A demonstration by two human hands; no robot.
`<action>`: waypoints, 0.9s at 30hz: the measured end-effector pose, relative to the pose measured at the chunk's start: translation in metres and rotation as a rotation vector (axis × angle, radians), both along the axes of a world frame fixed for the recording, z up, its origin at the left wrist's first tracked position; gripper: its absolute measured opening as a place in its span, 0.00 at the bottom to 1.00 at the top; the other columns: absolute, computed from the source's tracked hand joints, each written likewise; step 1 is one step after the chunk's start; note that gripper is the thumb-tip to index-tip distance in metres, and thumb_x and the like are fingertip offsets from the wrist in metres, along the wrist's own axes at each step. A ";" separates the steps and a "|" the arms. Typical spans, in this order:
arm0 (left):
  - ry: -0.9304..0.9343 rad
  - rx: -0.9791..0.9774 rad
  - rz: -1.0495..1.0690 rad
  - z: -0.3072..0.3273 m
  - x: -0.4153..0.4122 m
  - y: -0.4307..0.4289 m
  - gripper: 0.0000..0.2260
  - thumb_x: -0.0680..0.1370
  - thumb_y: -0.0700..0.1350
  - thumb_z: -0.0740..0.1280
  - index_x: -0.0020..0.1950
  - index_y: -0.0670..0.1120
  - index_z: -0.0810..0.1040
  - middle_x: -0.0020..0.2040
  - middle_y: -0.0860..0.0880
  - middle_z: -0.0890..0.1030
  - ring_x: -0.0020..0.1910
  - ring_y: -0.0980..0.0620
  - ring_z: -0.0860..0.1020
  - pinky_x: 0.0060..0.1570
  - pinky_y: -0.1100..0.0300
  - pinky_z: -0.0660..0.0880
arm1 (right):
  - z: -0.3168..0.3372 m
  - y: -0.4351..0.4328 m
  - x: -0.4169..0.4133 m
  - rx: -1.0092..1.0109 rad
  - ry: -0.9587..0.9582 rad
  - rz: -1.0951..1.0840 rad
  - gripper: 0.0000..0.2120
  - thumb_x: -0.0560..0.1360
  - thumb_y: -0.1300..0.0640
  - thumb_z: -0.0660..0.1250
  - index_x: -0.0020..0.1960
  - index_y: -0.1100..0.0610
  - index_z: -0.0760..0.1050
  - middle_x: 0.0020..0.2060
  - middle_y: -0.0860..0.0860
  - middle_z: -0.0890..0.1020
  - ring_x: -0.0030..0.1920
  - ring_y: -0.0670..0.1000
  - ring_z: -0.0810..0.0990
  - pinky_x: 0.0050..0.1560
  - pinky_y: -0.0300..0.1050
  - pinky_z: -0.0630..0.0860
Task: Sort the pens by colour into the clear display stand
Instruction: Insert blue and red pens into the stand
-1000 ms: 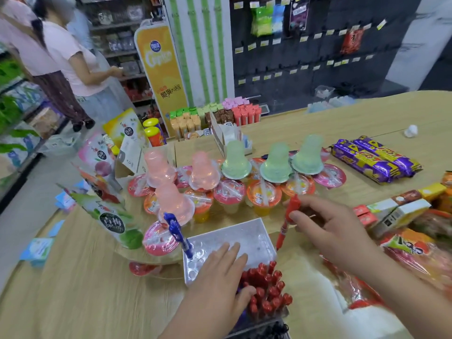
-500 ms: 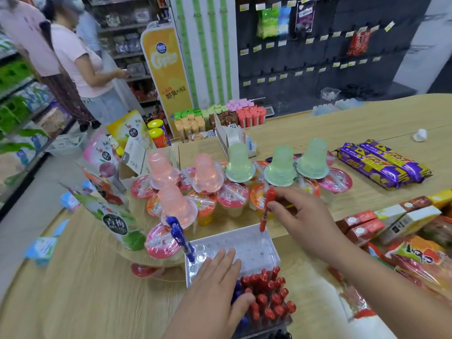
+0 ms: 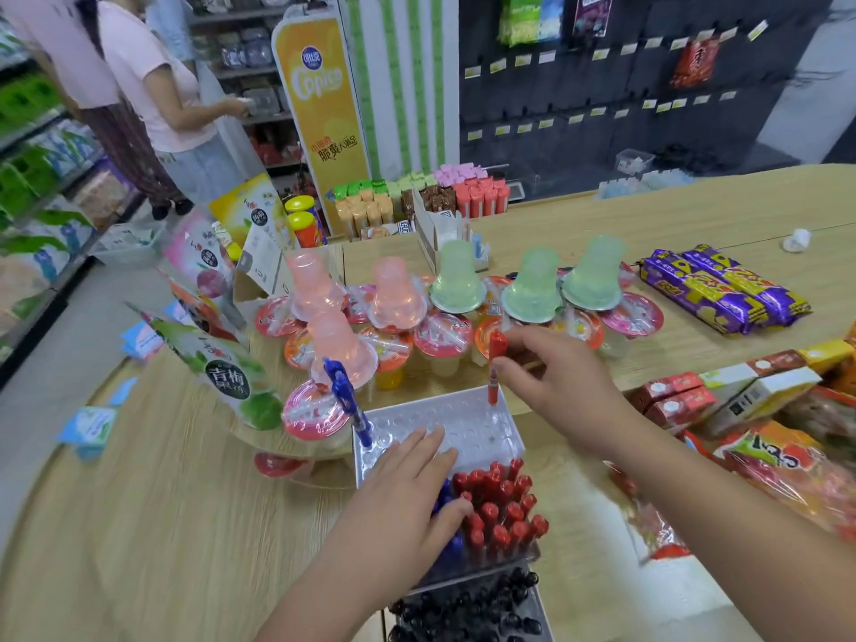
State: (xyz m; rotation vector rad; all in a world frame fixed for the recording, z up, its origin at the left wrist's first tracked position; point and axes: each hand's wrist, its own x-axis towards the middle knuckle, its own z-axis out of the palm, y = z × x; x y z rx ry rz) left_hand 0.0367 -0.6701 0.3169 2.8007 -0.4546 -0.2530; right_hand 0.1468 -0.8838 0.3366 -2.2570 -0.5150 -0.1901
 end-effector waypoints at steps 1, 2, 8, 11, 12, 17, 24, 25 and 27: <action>-0.004 -0.007 0.003 0.001 -0.003 0.001 0.26 0.82 0.62 0.51 0.79 0.56 0.54 0.80 0.59 0.47 0.78 0.60 0.42 0.73 0.64 0.39 | -0.001 -0.002 -0.002 -0.001 0.028 -0.003 0.09 0.76 0.52 0.68 0.56 0.49 0.79 0.45 0.41 0.81 0.46 0.39 0.79 0.46 0.36 0.76; -0.009 -0.021 0.005 0.002 -0.006 0.003 0.26 0.82 0.62 0.51 0.79 0.56 0.55 0.80 0.60 0.47 0.78 0.60 0.42 0.73 0.64 0.39 | -0.002 -0.005 -0.005 -0.001 0.058 -0.008 0.12 0.76 0.51 0.69 0.59 0.49 0.78 0.47 0.41 0.81 0.47 0.39 0.79 0.47 0.38 0.77; -0.064 -0.144 0.055 -0.004 -0.044 0.025 0.29 0.78 0.66 0.47 0.78 0.58 0.57 0.75 0.67 0.49 0.77 0.64 0.43 0.76 0.64 0.45 | -0.010 -0.027 -0.050 0.076 0.087 -0.212 0.11 0.77 0.53 0.67 0.59 0.47 0.77 0.50 0.38 0.79 0.49 0.35 0.77 0.43 0.30 0.73; -0.136 -0.236 0.117 -0.015 -0.065 0.035 0.29 0.77 0.65 0.48 0.76 0.57 0.63 0.77 0.65 0.53 0.77 0.65 0.44 0.74 0.64 0.48 | -0.020 -0.029 -0.093 -0.013 0.043 -0.201 0.09 0.79 0.54 0.64 0.57 0.46 0.78 0.49 0.37 0.79 0.49 0.36 0.77 0.48 0.34 0.75; -0.157 -0.261 0.142 -0.018 -0.071 0.038 0.27 0.77 0.64 0.50 0.75 0.57 0.65 0.76 0.65 0.55 0.77 0.65 0.46 0.73 0.62 0.51 | -0.025 -0.027 -0.105 -0.099 0.028 -0.138 0.10 0.80 0.52 0.62 0.59 0.46 0.78 0.51 0.37 0.79 0.52 0.36 0.77 0.52 0.36 0.75; -0.138 -0.276 0.161 -0.022 -0.093 0.039 0.29 0.76 0.65 0.49 0.75 0.57 0.63 0.75 0.67 0.52 0.77 0.67 0.45 0.74 0.62 0.52 | -0.044 -0.011 -0.126 -0.324 -0.074 0.032 0.18 0.79 0.47 0.56 0.64 0.46 0.77 0.59 0.38 0.78 0.60 0.44 0.73 0.60 0.43 0.73; -0.096 -0.166 0.141 -0.014 -0.082 0.022 0.27 0.81 0.61 0.52 0.79 0.56 0.53 0.78 0.64 0.46 0.76 0.63 0.37 0.77 0.61 0.45 | -0.047 -0.002 -0.127 -0.339 -0.111 -0.018 0.19 0.78 0.48 0.58 0.66 0.49 0.75 0.59 0.41 0.77 0.59 0.45 0.72 0.58 0.45 0.75; -0.102 -0.151 0.143 -0.014 -0.079 0.020 0.27 0.82 0.59 0.54 0.79 0.56 0.52 0.78 0.62 0.46 0.77 0.62 0.37 0.77 0.62 0.43 | -0.048 -0.001 -0.125 -0.343 -0.108 -0.031 0.19 0.78 0.48 0.59 0.66 0.50 0.74 0.59 0.41 0.76 0.59 0.45 0.71 0.57 0.45 0.75; -0.108 -0.144 0.150 -0.013 -0.074 0.015 0.27 0.82 0.59 0.54 0.79 0.55 0.51 0.79 0.61 0.45 0.77 0.61 0.37 0.75 0.63 0.41 | -0.050 0.001 -0.122 -0.349 -0.123 -0.041 0.19 0.77 0.47 0.58 0.66 0.50 0.75 0.57 0.42 0.77 0.58 0.46 0.72 0.55 0.46 0.77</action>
